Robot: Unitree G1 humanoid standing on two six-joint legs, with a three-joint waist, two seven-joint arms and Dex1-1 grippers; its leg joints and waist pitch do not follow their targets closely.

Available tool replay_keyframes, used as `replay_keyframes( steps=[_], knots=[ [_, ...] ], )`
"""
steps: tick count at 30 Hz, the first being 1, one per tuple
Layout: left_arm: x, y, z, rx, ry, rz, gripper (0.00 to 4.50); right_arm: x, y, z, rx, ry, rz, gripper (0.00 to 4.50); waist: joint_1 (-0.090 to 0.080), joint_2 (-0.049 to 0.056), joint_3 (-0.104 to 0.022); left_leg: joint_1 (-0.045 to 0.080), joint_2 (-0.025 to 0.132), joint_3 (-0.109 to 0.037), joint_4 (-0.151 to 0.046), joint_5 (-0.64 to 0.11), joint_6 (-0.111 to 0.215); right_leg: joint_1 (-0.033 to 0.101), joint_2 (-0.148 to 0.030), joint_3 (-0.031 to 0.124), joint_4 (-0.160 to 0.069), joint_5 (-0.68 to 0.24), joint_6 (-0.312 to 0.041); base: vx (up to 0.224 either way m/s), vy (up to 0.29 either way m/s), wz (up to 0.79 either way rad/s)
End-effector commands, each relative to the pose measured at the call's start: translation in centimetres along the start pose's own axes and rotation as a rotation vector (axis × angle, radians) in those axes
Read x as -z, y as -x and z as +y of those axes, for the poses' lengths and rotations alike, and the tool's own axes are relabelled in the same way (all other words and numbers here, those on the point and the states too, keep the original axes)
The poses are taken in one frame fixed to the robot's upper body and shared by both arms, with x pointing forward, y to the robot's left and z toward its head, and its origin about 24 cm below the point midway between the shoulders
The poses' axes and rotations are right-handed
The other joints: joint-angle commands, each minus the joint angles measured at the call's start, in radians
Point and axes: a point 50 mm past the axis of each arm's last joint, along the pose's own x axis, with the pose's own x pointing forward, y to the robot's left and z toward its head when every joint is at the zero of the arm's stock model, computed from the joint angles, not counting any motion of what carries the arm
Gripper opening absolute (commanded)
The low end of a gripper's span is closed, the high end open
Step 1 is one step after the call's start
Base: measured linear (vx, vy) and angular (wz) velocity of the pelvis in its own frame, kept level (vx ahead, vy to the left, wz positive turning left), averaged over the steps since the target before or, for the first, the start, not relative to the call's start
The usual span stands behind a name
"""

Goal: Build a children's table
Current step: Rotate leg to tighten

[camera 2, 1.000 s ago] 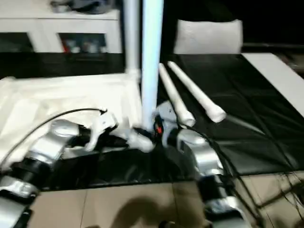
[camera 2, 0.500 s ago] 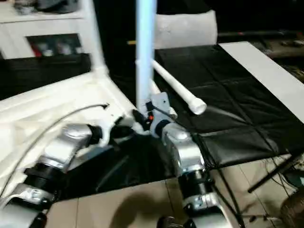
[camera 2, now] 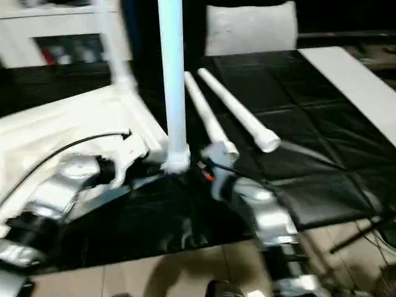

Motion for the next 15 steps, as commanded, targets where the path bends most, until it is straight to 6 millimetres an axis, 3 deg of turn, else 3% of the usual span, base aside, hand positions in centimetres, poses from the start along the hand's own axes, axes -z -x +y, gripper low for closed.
replay_keyframes(
  steps=[1, 5, 8, 12, 15],
  knots=[
    [0.2, -0.1, -0.7, 0.108, -0.063, 0.028, 0.00, -0.7, 0.4, 0.1, -0.062, 0.039, -0.016, 4.41, 0.007, -0.004, -0.077, -0.014, 0.015, 0.024, -0.069, -0.037, 0.109, 0.088, -0.053, 0.072, -0.072, -0.305, -0.138, 0.000, 0.000, 0.00],
    [0.4, 0.4, -0.7, 0.163, -0.103, 0.041, 0.00, -1.0, 1.1, -0.2, -0.126, 0.070, 0.009, 4.41, 0.016, -0.008, -0.069, 0.000, 0.015, 0.029, -0.077, -0.128, 0.069, 0.080, -0.049, 0.074, -0.087, -0.401, -0.106, 0.000, 0.000, 0.00],
    [0.5, 0.7, -0.8, 0.246, -0.148, 0.049, 0.00, -1.2, 1.7, -0.1, -0.225, 0.103, 0.036, 4.41, 0.017, -0.016, -0.071, -0.003, 0.010, 0.027, -0.078, -0.149, 0.063, 0.085, -0.049, 0.073, -0.093, -0.461, -0.070, 0.000, 0.000, 0.00],
    [0.4, 0.8, -1.2, 0.326, -0.178, 0.049, 0.00, -1.4, 1.7, 0.1, -0.321, 0.121, 0.050, 4.41, 0.018, -0.018, -0.077, -0.004, 0.015, 0.028, -0.078, -0.108, 0.069, 0.082, -0.048, 0.083, -0.081, -0.400, -0.096, 0.000, 0.000, 0.00],
    [0.4, 0.7, -1.4, 0.365, -0.193, 0.047, 0.00, -1.8, 1.5, 0.0, -0.354, 0.129, 0.043, 4.07, 0.023, -0.023, -0.081, -0.004, 0.019, 0.029, -0.078, -0.077, 0.072, 0.083, -0.047, 0.088, -0.070, -0.345, -0.125, 0.000, 0.000, 0.00]
  ],
)
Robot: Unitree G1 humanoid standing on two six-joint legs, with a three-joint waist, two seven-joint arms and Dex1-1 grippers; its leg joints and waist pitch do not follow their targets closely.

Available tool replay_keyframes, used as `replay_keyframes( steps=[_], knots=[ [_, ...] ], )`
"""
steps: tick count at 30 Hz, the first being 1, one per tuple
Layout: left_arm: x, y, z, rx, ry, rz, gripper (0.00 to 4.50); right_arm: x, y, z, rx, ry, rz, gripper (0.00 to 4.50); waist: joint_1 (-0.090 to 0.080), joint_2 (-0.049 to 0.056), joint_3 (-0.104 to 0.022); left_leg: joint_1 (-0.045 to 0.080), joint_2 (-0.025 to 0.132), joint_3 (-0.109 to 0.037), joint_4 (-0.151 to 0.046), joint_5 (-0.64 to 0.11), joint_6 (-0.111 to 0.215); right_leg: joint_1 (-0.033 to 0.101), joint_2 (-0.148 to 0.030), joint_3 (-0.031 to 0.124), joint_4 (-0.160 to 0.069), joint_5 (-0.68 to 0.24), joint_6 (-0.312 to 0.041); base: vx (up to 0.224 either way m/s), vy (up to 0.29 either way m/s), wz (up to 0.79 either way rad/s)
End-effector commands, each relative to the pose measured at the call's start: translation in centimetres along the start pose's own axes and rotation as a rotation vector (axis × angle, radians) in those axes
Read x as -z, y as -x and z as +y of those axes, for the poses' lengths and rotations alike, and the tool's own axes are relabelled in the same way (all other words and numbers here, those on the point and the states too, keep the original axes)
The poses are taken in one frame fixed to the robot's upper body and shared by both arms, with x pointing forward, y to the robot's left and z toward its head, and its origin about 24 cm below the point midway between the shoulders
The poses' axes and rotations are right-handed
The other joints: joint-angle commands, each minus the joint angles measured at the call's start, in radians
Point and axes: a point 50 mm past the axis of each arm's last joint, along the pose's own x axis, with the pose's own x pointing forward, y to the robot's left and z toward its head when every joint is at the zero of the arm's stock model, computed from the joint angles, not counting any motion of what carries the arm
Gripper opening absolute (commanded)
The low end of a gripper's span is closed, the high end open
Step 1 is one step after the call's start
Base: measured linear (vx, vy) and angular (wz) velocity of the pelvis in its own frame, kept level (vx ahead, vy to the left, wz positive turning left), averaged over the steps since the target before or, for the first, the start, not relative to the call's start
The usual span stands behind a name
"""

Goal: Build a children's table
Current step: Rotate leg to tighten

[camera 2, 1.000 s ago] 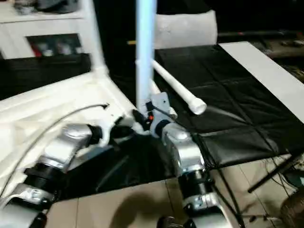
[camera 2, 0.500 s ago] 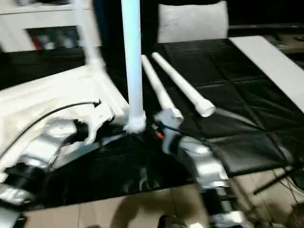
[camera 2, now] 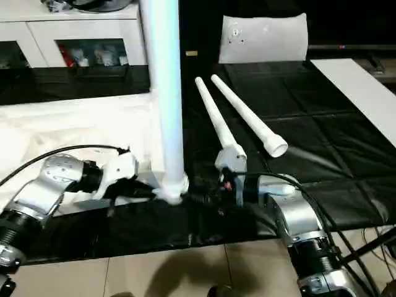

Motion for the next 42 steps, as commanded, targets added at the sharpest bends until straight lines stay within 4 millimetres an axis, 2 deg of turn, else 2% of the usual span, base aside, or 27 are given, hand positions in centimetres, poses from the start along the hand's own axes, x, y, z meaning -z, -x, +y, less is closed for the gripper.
replay_keyframes(
  steps=[1, 2, 3, 4, 5, 6, 9, 11, 12, 24, 32, 35, 37, 40, 42],
  knots=[
    [-0.7, -0.8, -0.4, 0.101, -0.069, 0.020, 0.00, -0.9, -0.2, -0.4, -0.036, 0.037, -0.020, 4.07, 0.001, -0.008, -0.075, -0.018, 0.018, 0.020, -0.076, -0.066, 0.083, 0.073, -0.055, 0.067, -0.068, -0.319, -0.141, 0.000, 0.000, 0.00],
    [-0.7, -0.8, -0.4, 0.108, -0.073, 0.019, 0.00, -1.0, -0.2, -0.5, -0.042, 0.038, -0.021, 4.04, 0.002, -0.006, -0.076, -0.018, 0.019, 0.020, -0.076, -0.062, 0.082, 0.072, -0.055, 0.067, -0.065, -0.311, -0.147, 0.000, 0.000, 0.00],
    [-0.7, -0.9, -0.4, 0.113, -0.076, 0.019, 0.00, -1.0, -0.2, -0.6, -0.052, 0.038, -0.018, 3.77, 0.004, -0.010, -0.076, -0.018, 0.019, 0.021, -0.076, -0.062, 0.080, 0.072, -0.054, 0.068, -0.066, -0.306, -0.152, 0.000, 0.000, 0.00],
    [-0.7, -0.9, -0.5, 0.119, -0.081, 0.020, 0.00, -1.1, -0.2, -0.6, -0.060, 0.039, -0.016, 3.77, 0.009, -0.008, -0.077, -0.016, 0.019, 0.022, -0.076, -0.053, 0.078, 0.073, -0.053, 0.069, -0.062, -0.288, -0.157, 0.000, 0.000, 0.00],
    [-0.8, -1.0, -0.6, 0.133, -0.089, 0.022, 0.00, -1.1, -0.3, -0.6, -0.075, 0.039, -0.013, 3.64, 0.010, -0.013, -0.078, -0.016, 0.019, 0.023, -0.076, -0.052, 0.080, 0.073, -0.053, 0.069, -0.062, -0.281, -0.159, 0.000, 0.000, 0.00],
    [-0.8, -1.1, -0.6, 0.142, -0.093, 0.023, 0.00, -1.2, -0.4, -0.6, -0.085, 0.038, -0.012, 3.64, 0.012, -0.011, -0.079, -0.017, 0.020, 0.021, -0.077, -0.050, 0.077, 0.074, -0.053, 0.069, -0.059, -0.269, -0.164, 0.000, 0.000, 0.00],
    [-0.9, -1.3, -0.7, 0.159, -0.105, 0.026, 0.00, -1.2, -0.6, -0.6, -0.123, 0.032, -0.006, 3.38, 0.013, -0.016, -0.080, -0.019, 0.018, 0.022, -0.076, -0.059, 0.073, 0.077, -0.053, 0.069, -0.060, -0.279, -0.159, 0.000, 0.000, 0.00],
    [-0.9, -1.4, -0.7, 0.164, -0.109, 0.027, 0.00, -1.2, -0.7, -0.6, -0.148, 0.024, -0.002, 3.29, 0.014, -0.015, -0.079, -0.018, 0.019, 0.023, -0.077, -0.062, 0.072, 0.076, -0.053, 0.068, -0.062, -0.292, -0.155, 0.000, 0.000, 0.00],
    [-0.9, -1.4, -0.7, 0.166, -0.111, 0.028, 0.00, -1.2, -0.8, -0.6, -0.159, 0.019, -0.002, 3.11, 0.015, -0.017, -0.079, -0.018, 0.019, 0.023, -0.076, -0.061, 0.071, 0.076, -0.053, 0.069, -0.062, -0.294, -0.152, 0.000, 0.000, 0.00],
    [-0.6, -1.5, -0.9, 0.181, -0.124, 0.042, 0.00, -1.0, -1.0, -0.7, -0.216, -0.001, 0.012, 2.08, 0.026, -0.016, -0.080, -0.017, 0.020, 0.024, -0.077, -0.060, 0.063, 0.075, -0.053, 0.067, -0.062, -0.311, -0.146, 0.000, 0.000, 0.00],
    [-0.5, -1.5, -0.9, 0.185, -0.124, 0.049, 0.00, -0.9, -1.3, -0.7, -0.236, -0.011, 0.015, 1.93, 0.031, -0.016, -0.080, -0.018, 0.020, 0.024, -0.076, -0.054, 0.059, 0.076, -0.051, 0.068, -0.061, -0.293, -0.147, 0.000, 0.000, 0.00],
    [-0.4, -1.5, -0.8, 0.165, -0.109, 0.044, 0.00, -0.6, -1.3, 0.0, -0.258, -0.022, 0.012, 1.92, 0.031, -0.013, -0.079, -0.018, 0.019, 0.025, -0.076, -0.056, 0.060, 0.076, -0.050, 0.068, -0.061, -0.284, -0.148, 0.000, 0.000, 0.00],
    [-0.3, -1.6, -0.6, 0.125, -0.080, 0.035, 0.00, -0.4, -1.5, 0.5, -0.262, -0.036, -0.002, 1.91, 0.031, -0.011, -0.079, -0.017, 0.020, 0.024, -0.077, -0.055, 0.060, 0.075, -0.049, 0.068, -0.059, -0.279, -0.152, 0.000, 0.000, 0.00],
    [-0.4, -1.8, -0.2, 0.052, -0.030, 0.030, 0.00, -0.2, -1.8, 1.2, -0.247, -0.049, -0.023, 1.91, 0.034, -0.013, -0.076, -0.017, 0.020, 0.025, -0.079, -0.062, 0.057, 0.076, -0.049, 0.069, -0.063, -0.292, -0.144, 0.000, 0.000, 0.00],
    [-0.7, -2.3, 0.4, -0.046, 0.052, -0.002, 0.00, 0.0, -2.7, 1.8, -0.173, -0.077, -0.061, 1.91, 0.035, -0.013, -0.072, -0.010, 0.022, 0.027, -0.082, -0.080, 0.047, 0.071, -0.049, 0.070, -0.069, -0.325, -0.137, 0.000, 0.000, 0.00]
  ],
)
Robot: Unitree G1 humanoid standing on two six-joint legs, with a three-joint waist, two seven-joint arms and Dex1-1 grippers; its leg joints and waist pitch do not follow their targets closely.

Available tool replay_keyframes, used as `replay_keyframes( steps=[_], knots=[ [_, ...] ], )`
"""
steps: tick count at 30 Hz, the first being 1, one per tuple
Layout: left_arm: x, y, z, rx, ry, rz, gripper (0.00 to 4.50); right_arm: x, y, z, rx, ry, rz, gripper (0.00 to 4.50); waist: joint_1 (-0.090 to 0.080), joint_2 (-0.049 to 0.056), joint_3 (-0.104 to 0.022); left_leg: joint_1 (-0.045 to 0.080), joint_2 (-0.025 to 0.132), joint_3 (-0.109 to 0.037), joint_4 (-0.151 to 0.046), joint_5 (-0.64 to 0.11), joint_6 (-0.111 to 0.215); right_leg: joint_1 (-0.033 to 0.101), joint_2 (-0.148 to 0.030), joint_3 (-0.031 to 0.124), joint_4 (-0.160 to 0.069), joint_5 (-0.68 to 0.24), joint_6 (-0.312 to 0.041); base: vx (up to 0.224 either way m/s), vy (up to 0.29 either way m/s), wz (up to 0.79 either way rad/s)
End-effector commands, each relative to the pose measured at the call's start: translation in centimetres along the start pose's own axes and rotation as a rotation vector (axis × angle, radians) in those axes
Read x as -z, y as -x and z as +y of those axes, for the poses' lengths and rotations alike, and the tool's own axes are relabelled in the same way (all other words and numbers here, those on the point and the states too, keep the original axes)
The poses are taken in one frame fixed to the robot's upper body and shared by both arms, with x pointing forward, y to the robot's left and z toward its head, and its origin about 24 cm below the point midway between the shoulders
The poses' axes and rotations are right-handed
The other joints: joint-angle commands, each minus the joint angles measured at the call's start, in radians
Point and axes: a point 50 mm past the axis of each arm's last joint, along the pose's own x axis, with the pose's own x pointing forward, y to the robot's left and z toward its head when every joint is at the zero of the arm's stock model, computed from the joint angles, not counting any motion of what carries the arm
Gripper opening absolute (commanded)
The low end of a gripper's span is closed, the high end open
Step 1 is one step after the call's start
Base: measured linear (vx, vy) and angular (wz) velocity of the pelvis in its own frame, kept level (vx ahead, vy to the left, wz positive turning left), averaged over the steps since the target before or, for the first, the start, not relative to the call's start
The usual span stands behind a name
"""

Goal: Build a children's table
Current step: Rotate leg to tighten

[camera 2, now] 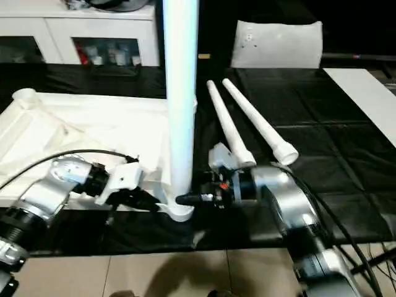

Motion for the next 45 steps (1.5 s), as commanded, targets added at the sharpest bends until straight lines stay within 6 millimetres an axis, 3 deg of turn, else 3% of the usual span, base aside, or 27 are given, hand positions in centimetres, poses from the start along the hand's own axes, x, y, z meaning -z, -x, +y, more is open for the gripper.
replay_keyframes(
  steps=[1, 4, 6, 7, 8, 9, 10, 11, 12, 13, 14, 15, 16, 17, 18, 19, 20, 21, 22, 23, 24, 27, 31, 33, 36, 40, 45],
  knots=[
    [-0.1, -0.7, 0.7, -0.114, 0.049, 0.007, 0.00, 0.0, -2.1, 1.2, -0.062, -0.020, -0.037, 1.91, -0.010, -0.001, -0.061, -0.011, 0.014, 0.027, -0.078, -0.120, 0.044, 0.068, -0.053, 0.063, -0.081, -0.388, -0.119, 0.000, 0.000, 0.00],
    [-1.1, -1.4, 1.8, -0.258, 0.143, -0.066, 0.00, 0.6, -3.6, 1.1, 0.099, -0.074, -0.083, 1.91, -0.019, -0.006, -0.050, -0.006, 0.004, 0.027, -0.078, -0.190, 0.030, 0.064, -0.052, 0.052, -0.106, -0.553, -0.052, 0.000, 0.000, 0.00],
    [-1.8, -1.8, 2.6, -0.359, 0.205, -0.108, 0.00, 1.1, -4.6, 0.8, 0.208, -0.115, -0.104, 1.91, -0.038, -0.001, -0.042, 0.009, -0.004, 0.022, -0.069, -0.283, 0.011, 0.054, -0.051, 0.017, -0.141, -0.701, 0.028, 0.000, 0.000, 0.00],
    [-1.9, -1.8, 2.7, -0.372, 0.215, -0.113, 0.00, 1.1, -4.8, 0.7, 0.222, -0.121, -0.107, 1.91, -0.052, 0.004, -0.047, 0.011, -0.005, 0.016, -0.065, -0.308, 0.013, 0.062, -0.050, -0.007, -0.160, -0.706, 0.062, 0.000, 0.000, 0.00],
    [-2.2, -2.0, 3.0, -0.404, 0.241, -0.128, 0.00, 1.1, -5.3, 0.3, 0.281, -0.140, -0.116, 1.91, -0.062, 0.003, -0.049, 0.004, -0.003, 0.011, -0.067, -0.312, 0.019, 0.072, -0.051, -0.012, -0.160, -0.684, 0.071, 0.000, 0.000, 0.00],
    [-2.6, -2.1, 3.4, -0.440, 0.273, -0.144, 0.00, 1.0, -5.9, -0.2, 0.346, -0.173, -0.126, 1.91, -0.079, 0.013, -0.047, -0.010, 0.013, -0.001, -0.081, -0.349, 0.029, 0.089, -0.047, -0.026, -0.160, -0.638, 0.078, 0.000, 0.000, 0.00],
    [-2.8, -2.2, 3.6, -0.463, 0.295, -0.155, 0.00, 1.0, -6.3, -0.5, 0.390, -0.198, -0.132, 1.91, -0.098, 0.029, -0.043, -0.005, 0.040, -0.013, -0.096, -0.437, 0.039, 0.099, -0.051, -0.032, -0.151, -0.573, 0.055, 0.000, 0.000, 0.00],
    [-3.0, -2.2, 3.7, -0.477, 0.305, -0.160, 0.00, 0.8, -6.6, -0.7, 0.412, -0.209, -0.139, 1.91, -0.106, 0.032, -0.044, -0.018, 0.056, -0.024, -0.110, -0.478, 0.039, 0.116, -0.051, -0.026, -0.126, -0.522, 0.045, 0.000, 0.000, 0.00],
    [-3.2, -2.3, 3.9, -0.501, 0.322, -0.169, 0.00, 0.6, -7.0, -1.0, 0.451, -0.229, -0.150, 1.91, -0.107, 0.043, -0.039, -0.028, 0.094, -0.044, -0.149, -0.587, 0.031, 0.131, -0.053, 0.011, -0.044, -0.360, -0.002, 0.000, 0.000, 0.00],
    [-3.6, -2.4, 4.2, -0.532, 0.343, -0.178, 0.00, 0.1, -7.7, -1.4, 0.498, -0.259, -0.169, 1.91, -0.114, 0.029, -0.033, -0.009, 0.077, -0.035, -0.147, -0.631, 0.013, 0.107, -0.059, 0.034, -0.054, -0.330, -0.038, 0.000, 0.000, 0.00],
    [-3.9, -2.4, 4.6, -0.572, 0.361, -0.182, 0.00, -0.3, -8.3, -1.9, 0.561, -0.292, -0.177, 1.91, -0.125, 0.007, -0.030, 0.006, 0.037, -0.018, -0.121, -0.599, 0.006, 0.083, -0.058, 0.023, -0.105, -0.476, -0.019, 0.000, 0.000, 0.00],
    [-4.1, -2.4, 4.9, -0.609, 0.376, -0.186, 0.00, -0.6, -8.9, -2.3, 0.608, -0.325, -0.179, 1.91, -0.121, -0.002, -0.029, 0.045, -0.034, 0.015, -0.041, -0.426, 0.008, 0.030, -0.068, -0.018, -0.185, -0.776, 0.046, 0.000, 0.000, 0.00],
    [-4.3, -2.4, 5.2, -0.640, 0.387, -0.183, 0.00, -0.8, -9.4, -2.5, 0.644, -0.340, -0.172, 1.91, -0.128, -0.004, -0.027, 0.055, -0.045, 0.025, -0.019, -0.374, 0.024, 0.020, -0.069, -0.039, -0.206, -0.841, 0.072, 0.000, 0.000, 0.00],
    [-4.4, -2.4, 5.3, -0.658, 0.393, -0.181, 0.00, -0.9, -9.6, -2.5, 0.665, -0.347, -0.166, 1.91, -0.145, 0.001, -0.043, -0.019, -0.032, 0.006, -0.034, -0.311, 0.033, 0.091, -0.067, -0.067, -0.185, -0.794, 0.137, 0.031, 0.005, -0.22],
    [-4.4, -2.3, 5.5, -0.681, 0.386, -0.162, 0.00, -0.8, -9.8, -2.6, 0.694, -0.343, -0.147, 1.91, -0.140, 0.039, -0.054, -0.028, 0.014, -0.021, -0.062, -0.323, 0.035, 0.117, -0.079, -0.050, -0.159, -0.623, 0.101, 0.031, 0.005, -0.22],
    [-4.3, -2.3, 5.5, -0.695, 0.379, -0.148, 0.00, -0.7, -9.9, -2.6, 0.713, -0.338, -0.135, 1.91, -0.143, 0.041, -0.058, -0.040, 0.049, -0.037, -0.089, -0.317, 0.044, 0.120, -0.079, -0.017, -0.112, -0.395, 0.029, 0.060, 0.009, -0.11],
    [-4.3, -2.2, 5.6, -0.705, 0.374, -0.139, 0.00, -0.5, -10.0, -2.5, 0.710, -0.344, -0.135, 1.91, -0.139, 0.040, -0.055, -0.030, 0.044, -0.030, -0.091, -0.309, 0.043, 0.106, -0.077, -0.009, -0.116, -0.341, -0.009, 0.071, -0.008, 0.09],
    [-4.3, -2.2, 5.6, -0.706, 0.373, -0.139, 0.00, -0.5, -10.0, -2.5, 0.710, -0.344, -0.136, 2.47, -0.133, 0.022, -0.052, -0.011, 0.014, -0.008, -0.079, -0.265, 0.036, 0.080, -0.074, -0.005, -0.130, -0.350, -0.072, 0.071, -0.008, 0.09],
    [-4.2, -2.1, 5.6, -0.710, 0.364, -0.131, 0.00, -0.2, -10.0, -2.4, 0.713, -0.337, -0.135, 2.47, -0.137, 0.012, -0.051, -0.022, 0.002, -0.004, -0.078, -0.234, 0.037, 0.087, -0.069, -0.006, -0.128, -0.387, -0.073, 0.075, 0.002, 0.13],
    [-4.1, -2.0, 5.5, -0.709, 0.352, -0.126, 0.00, 0.0, -9.8, -2.2, 0.713, -0.337, -0.140, 2.61, -0.127, 0.012, -0.057, -0.021, -0.004, 0.002, -0.074, -0.175, 0.049, 0.086, -0.070, 0.004, -0.129, -0.418, -0.078, 0.068, 0.003, 0.05],
    [-4.0, -1.9, 5.4, -0.704, 0.344, -0.119, 0.00, 0.1, -9.6, -2.2, 0.718, -0.342, -0.145, 2.70, -0.124, 0.013, -0.064, -0.034, 0.000, -0.002, -0.074, -0.097, 0.065, 0.092, -0.068, 0.014, -0.110, -0.355, -0.094, 0.068, 0.003, 0.05],
    [-3.7, -1.7, 5.2, -0.687, 0.306, -0.108, 0.00, 0.4, -9.0, -2.2, 0.740, -0.328, -0.153, 2.97, -0.116, 0.020, -0.074, -0.040, 0.009, -0.005, -0.068, 0.033, 0.105, 0.095, -0.063, 0.020, -0.079, -0.166, -0.147, 0.056, -0.032, 0.00],
    [-2.6, -0.8, 4.4, -0.624, 0.257, -0.078, 0.00, 0.2, -6.6, -2.5, 0.765, -0.278, -0.209, 3.35, -0.101, 0.019, -0.085, -0.043, 0.007, -0.001, -0.055, 0.148, 0.149, 0.091, -0.059, 0.026, -0.052, -0.023, -0.187, 0.000, 0.000, 0.00],
    [-2.3, -0.6, 4.2, -0.607, 0.245, -0.072, 0.00, 0.1, -6.0, -2.5, 0.756, -0.259, -0.229, 3.41, -0.089, 0.018, -0.076, -0.041, 0.007, 0.007, -0.055, 0.103, 0.149, 0.084, -0.057, 0.028, -0.060, -0.086, -0.181, 0.000, 0.000, 0.00],
    [-1.5, 0.2, 3.7, -0.552, 0.207, -0.050, 0.00, -0.4, -4.2, -2.2, 0.721, -0.204, -0.272, 3.71, -0.072, 0.020, -0.069, -0.035, 0.010, 0.014, -0.064, 0.002, 0.109, 0.081, -0.056, 0.028, -0.081, -0.239, -0.123, 0.000, 0.000, 0.00],
    [-0.9, 0.9, 3.4, -0.503, 0.168, -0.034, 0.00, -0.9, -2.7, -1.9, 0.665, -0.145, -0.283, 4.02, -0.062, 0.016, -0.064, -0.029, 0.008, 0.018, -0.071, -0.077, 0.071, 0.077, -0.051, 0.030, -0.095, -0.343, -0.073, 0.000, 0.000, 0.00],
    [-0.2, 1.6, 2.5, -0.365, 0.112, -0.006, 0.00, -1.4, -1.1, -1.2, 0.532, -0.034, -0.225, 4.44, -0.054, 0.015, -0.066, -0.025, 0.006, 0.021, -0.072, -0.086, 0.069, 0.073, -0.049, 0.033, -0.099, -0.373, -0.053, 0.000, 0.000, 0.00]
  ],
)
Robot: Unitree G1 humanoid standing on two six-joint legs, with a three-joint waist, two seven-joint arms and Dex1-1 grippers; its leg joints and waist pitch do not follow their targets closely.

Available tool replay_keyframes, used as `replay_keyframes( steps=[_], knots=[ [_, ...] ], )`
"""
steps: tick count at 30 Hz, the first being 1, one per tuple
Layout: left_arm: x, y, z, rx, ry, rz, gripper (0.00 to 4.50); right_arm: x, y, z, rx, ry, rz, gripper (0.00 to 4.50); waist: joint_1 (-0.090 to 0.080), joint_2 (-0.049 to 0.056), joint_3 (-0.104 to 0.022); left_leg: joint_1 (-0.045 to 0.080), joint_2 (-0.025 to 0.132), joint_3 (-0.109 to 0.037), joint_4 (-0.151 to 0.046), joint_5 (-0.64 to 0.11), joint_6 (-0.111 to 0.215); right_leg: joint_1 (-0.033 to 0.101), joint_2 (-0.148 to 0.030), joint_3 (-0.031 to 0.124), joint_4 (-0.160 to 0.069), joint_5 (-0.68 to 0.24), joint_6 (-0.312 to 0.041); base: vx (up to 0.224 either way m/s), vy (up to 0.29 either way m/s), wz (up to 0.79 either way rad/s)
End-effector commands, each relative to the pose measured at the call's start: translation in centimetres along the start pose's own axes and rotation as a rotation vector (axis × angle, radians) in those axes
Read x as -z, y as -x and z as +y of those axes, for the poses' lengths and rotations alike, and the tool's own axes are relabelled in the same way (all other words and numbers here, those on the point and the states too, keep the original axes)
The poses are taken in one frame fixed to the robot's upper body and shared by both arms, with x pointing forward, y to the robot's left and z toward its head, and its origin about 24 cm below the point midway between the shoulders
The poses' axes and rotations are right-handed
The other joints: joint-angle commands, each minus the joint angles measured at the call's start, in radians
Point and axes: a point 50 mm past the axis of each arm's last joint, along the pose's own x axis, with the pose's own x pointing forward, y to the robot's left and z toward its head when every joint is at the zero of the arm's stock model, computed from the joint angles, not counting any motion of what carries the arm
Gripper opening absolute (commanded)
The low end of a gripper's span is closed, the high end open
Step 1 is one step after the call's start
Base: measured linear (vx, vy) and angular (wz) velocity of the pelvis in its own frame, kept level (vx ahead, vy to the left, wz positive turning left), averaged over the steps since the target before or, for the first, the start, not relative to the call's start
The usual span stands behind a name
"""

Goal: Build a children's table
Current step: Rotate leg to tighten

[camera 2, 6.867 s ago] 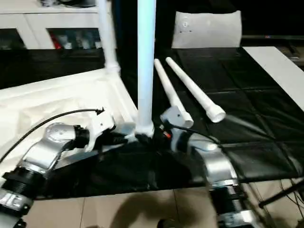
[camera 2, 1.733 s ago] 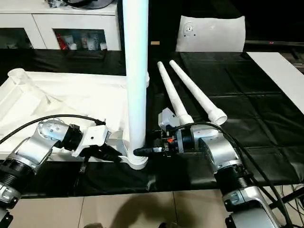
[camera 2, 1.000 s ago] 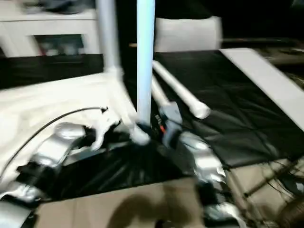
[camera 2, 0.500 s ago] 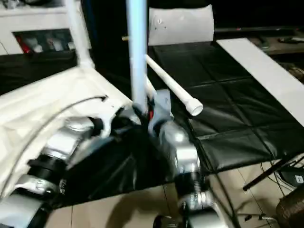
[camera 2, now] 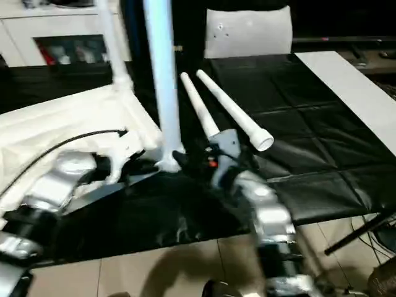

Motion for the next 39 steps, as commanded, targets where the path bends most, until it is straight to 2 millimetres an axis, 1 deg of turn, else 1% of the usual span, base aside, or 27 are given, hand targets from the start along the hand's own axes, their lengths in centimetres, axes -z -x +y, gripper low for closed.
replay_keyframes(
  steps=[1, 2, 3, 6, 9, 10, 11, 13, 14, 16, 17, 21, 22, 25, 26, 27, 28, 29, 30, 32, 33, 34, 35, 36, 37, 38, 39],
  knots=[
    [-0.2, 0.4, -0.5, 0.130, -0.098, 0.014, 0.00, -0.3, 0.5, 0.4, -0.137, 0.060, 0.043, 4.44, 0.004, 0.005, -0.079, -0.014, -0.003, 0.026, -0.066, -0.084, 0.082, 0.091, -0.053, 0.063, -0.080, -0.386, -0.040, 0.000, 0.000, 0.00],
    [0.0, 0.6, -0.7, 0.162, -0.116, 0.023, 0.00, -0.3, 0.7, 0.4, -0.168, 0.078, 0.061, 4.44, 0.007, 0.005, -0.080, -0.015, -0.004, 0.025, -0.066, -0.085, 0.090, 0.094, -0.052, 0.064, -0.078, -0.373, -0.045, 0.000, 0.000, 0.00],
    [0.1, 0.7, -0.8, 0.190, -0.131, 0.030, 0.00, -0.3, 0.8, 0.4, -0.193, 0.093, 0.075, 4.44, 0.010, 0.005, -0.080, -0.015, -0.002, 0.025, -0.066, -0.079, 0.094, 0.092, -0.051, 0.065, -0.074, -0.354, -0.055, 0.000, 0.000, 0.00],
    [0.1, 0.9, -1.0, 0.238, -0.150, 0.033, 0.00, -0.5, 0.8, 0.4, -0.259, 0.111, 0.102, 4.44, 0.020, 0.003, -0.084, -0.015, -0.001, 0.027, -0.065, -0.059, 0.090, 0.093, -0.053, 0.066, -0.068, -0.333, -0.074, 0.000, 0.000, 0.00],
    [0.0, 1.1, -1.3, 0.331, -0.199, 0.039, 0.00, -0.6, 0.9, 0.2, -0.393, 0.132, 0.154, 4.44, 0.024, 0.001, -0.085, -0.017, 0.000, 0.028, -0.064, -0.056, 0.095, 0.095, -0.053, 0.067, -0.065, -0.320, -0.085, 0.000, 0.000, 0.00],
    [0.0, 1.1, -1.4, 0.340, -0.202, 0.041, 0.00, -0.6, 0.9, 0.1, -0.407, 0.133, 0.160, 4.44, 0.026, -0.002, -0.083, -0.017, 0.002, 0.029, -0.065, -0.054, 0.093, 0.094, -0.054, 0.069, -0.065, -0.320, -0.087, 0.000, 0.000, 0.00],
    [0.0, 1.1, -1.4, 0.363, -0.214, 0.044, 0.00, -0.6, 1.0, 0.1, -0.447, 0.141, 0.177, 4.44, 0.028, -0.003, -0.084, -0.015, 0.001, 0.030, -0.064, -0.059, 0.094, 0.092, -0.054, 0.068, -0.065, -0.323, -0.090, 0.000, 0.000, 0.00],
    [-0.1, 1.1, -1.5, 0.394, -0.236, 0.052, 0.00, -0.6, 0.9, 0.1, -0.496, 0.148, 0.194, 4.44, 0.032, -0.001, -0.084, -0.016, 0.003, 0.030, -0.065, -0.054, 0.092, 0.092, -0.054, 0.069, -0.064, -0.320, -0.090, 0.000, 0.000, 0.00],
    [-0.1, 1.1, -1.5, 0.395, -0.237, 0.052, 0.00, -0.6, 0.9, 0.1, -0.498, 0.148, 0.194, 4.18, 0.035, -0.004, -0.084, -0.016, 0.003, 0.031, -0.065, -0.055, 0.090, 0.094, -0.053, 0.069, -0.063, -0.322, -0.089, 0.000, 0.000, 0.00],
    [-0.1, 1.0, -1.8, 0.434, -0.258, 0.058, 0.00, -0.8, 0.7, 0.1, -0.546, 0.143, 0.204, 4.10, 0.040, -0.005, -0.085, -0.015, 0.004, 0.031, -0.065, -0.053, 0.089, 0.094, -0.053, 0.068, -0.063, -0.322, -0.088, 0.000, 0.000, 0.00],
    [-0.2, 0.8, -2.0, 0.463, -0.273, 0.062, 0.00, -0.9, 0.6, 0.1, -0.584, 0.141, 0.213, 4.06, 0.044, -0.010, -0.086, -0.014, 0.005, 0.031, -0.065, -0.051, 0.089, 0.092, -0.053, 0.068, -0.060, -0.323, -0.090, 0.000, 0.000, 0.00],
    [-0.2, 0.6, -2.4, 0.509, -0.302, 0.076, 0.00, -1.1, 0.1, 0.3, -0.677, 0.134, 0.235, 3.66, 0.051, -0.009, -0.087, -0.014, 0.009, 0.032, -0.064, -0.035, 0.087, 0.091, -0.054, 0.071, -0.054, -0.304, -0.098, 0.000, 0.000, 0.00],
    [-0.2, 0.6, -2.4, 0.515, -0.307, 0.080, 0.00, -1.1, 0.1, 0.4, -0.692, 0.132, 0.240, 3.62, 0.052, -0.012, -0.086, -0.016, 0.009, 0.033, -0.064, -0.034, 0.088, 0.091, -0.054, 0.071, -0.055, -0.301, -0.099, 0.000, 0.000, 0.00],
    [-0.1, 0.5, -2.6, 0.538, -0.319, 0.086, 0.00, -1.2, -0.1, 0.5, -0.737, 0.127, 0.257, 3.28, 0.054, -0.012, -0.087, -0.015, 0.008, 0.034, -0.064, -0.040, 0.082, 0.092, -0.054, 0.070, -0.056, -0.305, -0.097, 0.000, 0.000, 0.00],
    [-0.1, 0.5, -2.6, 0.538, -0.319, 0.086, 0.00, -1.2, -0.1, 0.5, -0.737, 0.127, 0.257, 3.28, 0.054, -0.012, -0.087, -0.015, 0.008, 0.034, -0.064, -0.041, 0.081, 0.092, -0.054, 0.070, -0.055, -0.308, -0.096, 0.000, 0.000, 0.00],
    [-0.1, 0.5, -2.7, 0.549, -0.326, 0.091, 0.00, -1.2, -0.2, 0.4, -0.758, 0.123, 0.271, 3.10, 0.053, -0.021, -0.088, -0.016, 0.007, 0.035, -0.064, -0.039, 0.080, 0.093, -0.053, 0.070, -0.056, -0.314, -0.091, 0.000, 0.000, 0.00],
    [-0.1, 0.5, -2.7, 0.554, -0.329, 0.093, 0.00, -1.1, -0.3, 0.4, -0.770, 0.120, 0.277, 3.10, 0.054, -0.017, -0.088, -0.016, 0.007, 0.034, -0.064, -0.042, 0.080, 0.093, -0.054, 0.069, -0.056, -0.325, -0.089, 0.000, 0.000, 0.00],
    [-0.1, 0.5, -2.7, 0.557, -0.331, 0.095, 0.00, -1.1, -0.3, 0.4, -0.781, 0.118, 0.283, 2.99, 0.053, -0.016, -0.088, -0.016, 0.008, 0.034, -0.064, -0.042, 0.079, 0.093, -0.054, 0.069, -0.057, -0.330, -0.088, 0.000, 0.000, 0.00],
    [-0.1, 0.5, -2.7, 0.559, -0.333, 0.097, 0.00, -1.1, -0.3, 0.4, -0.792, 0.116, 0.289, 2.87, 0.054, -0.019, -0.088, -0.016, 0.007, 0.035, -0.064, -0.046, 0.079, 0.093, -0.054, 0.068, -0.058, -0.339, -0.083, 0.000, 0.000, 0.00],
    [0.0, 0.5, -2.7, 0.564, -0.337, 0.100, 0.00, -1.1, -0.3, 0.3, -0.807, 0.115, 0.297, 2.80, 0.055, -0.018, -0.088, -0.016, 0.008, 0.035, -0.064, -0.039, 0.078, 0.093, -0.055, 0.069, -0.057, -0.338, -0.080, 0.000, 0.000, 0.00],
    [0.0, 0.5, -2.7, 0.565, -0.339, 0.101, 0.00, -1.1, -0.3, 0.3, -0.812, 0.116, 0.301, 2.74, 0.056, -0.017, -0.089, -0.016, 0.009, 0.035, -0.063, -0.035, 0.078, 0.092, -0.055, 0.069, -0.057, -0.333, -0.081, 0.000, 0.000, 0.00],
    [0.0, 0.5, -2.7, 0.567, -0.340, 0.102, 0.00, -1.1, -0.3, 0.3, -0.817, 0.116, 0.303, 2.54, 0.056, -0.018, -0.090, -0.016, 0.009, 0.035, -0.063, -0.035, 0.077, 0.092, -0.054, 0.069, -0.056, -0.326, -0.084, 0.000, 0.000, 0.00],
    [0.0, 0.5, -2.7, 0.569, -0.342, 0.105, 0.00, -1.2, -0.4, 0.2, -0.822, 0.118, 0.308, 2.54, 0.056, -0.020, -0.090, -0.017, 0.009, 0.035, -0.063, -0.034, 0.077, 0.093, -0.054, 0.069, -0.054, -0.323, -0.083, 0.000, 0.000, 0.00],
    [0.1, 0.5, -2.7, 0.570, -0.344, 0.107, 0.00, -1.2, -0.4, 0.1, -0.828, 0.118, 0.312, 2.39, 0.057, -0.021, -0.091, -0.016, 0.009, 0.035, -0.063, -0.033, 0.077, 0.092, -0.054, 0.069, -0.053, -0.321, -0.085, 0.000, 0.000, 0.00],
    [0.1, 0.5, -2.7, 0.570, -0.344, 0.107, 0.00, -1.2, -0.4, 0.1, -0.828, 0.118, 0.312, 2.39, 0.059, -0.020, -0.091, -0.016, 0.009, 0.036, -0.063, -0.032, 0.076, 0.092, -0.054, 0.069, -0.053, -0.321, -0.086, 0.000, 0.000, 0.00],
    [0.1, 0.5, -2.7, 0.568, -0.345, 0.111, 0.00, -1.2, -0.4, 0.1, -0.840, 0.121, 0.319, 2.32, 0.059, -0.022, -0.092, -0.016, 0.009, 0.036, -0.063, -0.030, 0.077, 0.092, -0.054, 0.070, -0.053, -0.319, -0.086, 0.000, 0.000, 0.00],
    [0.1, 0.5, -2.6, 0.568, -0.346, 0.112, 0.00, -1.2, -0.4, 0.1, -0.844, 0.122, 0.321, 2.24, 0.060, -0.021, -0.092, -0.016, 0.010, 0.036, -0.063, -0.031, 0.077, 0.092, -0.055, 0.069, -0.053, -0.320, -0.089, 0.000, 0.000, 0.00]
  ],
)
